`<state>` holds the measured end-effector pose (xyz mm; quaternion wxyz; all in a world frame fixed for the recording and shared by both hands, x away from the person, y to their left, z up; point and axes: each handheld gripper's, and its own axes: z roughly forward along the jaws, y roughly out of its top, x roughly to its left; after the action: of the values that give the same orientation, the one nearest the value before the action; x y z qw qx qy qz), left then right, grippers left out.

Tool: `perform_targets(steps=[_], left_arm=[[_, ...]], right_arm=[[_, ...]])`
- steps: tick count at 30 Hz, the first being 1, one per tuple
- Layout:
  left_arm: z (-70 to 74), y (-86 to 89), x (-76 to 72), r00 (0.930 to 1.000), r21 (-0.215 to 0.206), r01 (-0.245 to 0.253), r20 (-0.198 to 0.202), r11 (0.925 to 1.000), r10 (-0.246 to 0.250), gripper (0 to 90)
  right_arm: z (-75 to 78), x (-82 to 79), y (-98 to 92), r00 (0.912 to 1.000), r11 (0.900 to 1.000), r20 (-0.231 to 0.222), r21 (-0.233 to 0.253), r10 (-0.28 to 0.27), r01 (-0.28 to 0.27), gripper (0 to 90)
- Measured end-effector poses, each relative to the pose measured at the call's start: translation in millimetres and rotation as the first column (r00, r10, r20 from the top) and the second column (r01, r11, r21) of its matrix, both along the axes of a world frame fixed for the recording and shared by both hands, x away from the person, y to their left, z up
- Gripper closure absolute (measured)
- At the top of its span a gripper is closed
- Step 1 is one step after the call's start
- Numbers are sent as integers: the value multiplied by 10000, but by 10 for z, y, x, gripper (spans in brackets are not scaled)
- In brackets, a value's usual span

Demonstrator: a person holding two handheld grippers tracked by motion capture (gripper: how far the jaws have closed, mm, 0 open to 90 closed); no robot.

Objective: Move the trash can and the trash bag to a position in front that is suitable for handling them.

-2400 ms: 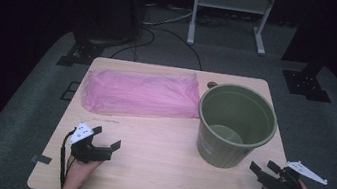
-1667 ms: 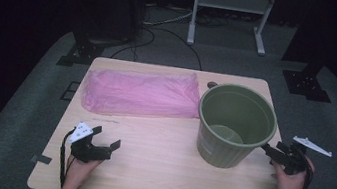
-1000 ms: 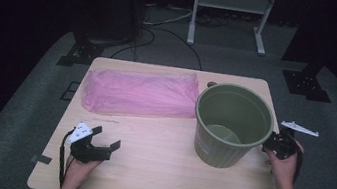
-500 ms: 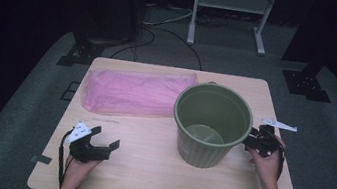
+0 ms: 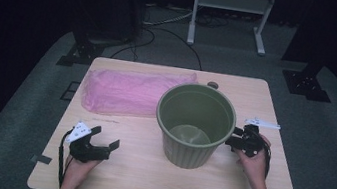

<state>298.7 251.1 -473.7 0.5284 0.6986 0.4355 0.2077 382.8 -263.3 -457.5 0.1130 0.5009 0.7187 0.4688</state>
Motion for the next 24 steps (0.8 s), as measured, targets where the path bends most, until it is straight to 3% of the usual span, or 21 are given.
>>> perform_targets(steps=[5,12,18,19,20,24], left_arm=[[21,-20,27,9999,77,128,49,9999,-129,15],[79,-19,243,9992,325,411,9,9986,-411,21],[96,19,581,9984,874,572,-27,9945,-572,40],[96,19,581,9984,874,572,-27,9945,-572,48],[100,33,717,9980,998,595,-251,9932,-572,50],[127,37,967,9958,1411,876,-394,9861,-829,50]], right_arm=[[-74,-47,-63,9998,10000,-191,-51,2,-3,206],[-189,-386,-306,9990,9999,-418,93,145,-141,200],[-197,-634,-459,9992,9997,-330,132,217,-212,200],[-200,-677,-480,9993,9996,-317,177,208,-202,201],[-205,-706,-496,9993,9995,-307,222,229,-222,201],[-226,-775,-544,9992,9995,-303,222,251,-245,200]])
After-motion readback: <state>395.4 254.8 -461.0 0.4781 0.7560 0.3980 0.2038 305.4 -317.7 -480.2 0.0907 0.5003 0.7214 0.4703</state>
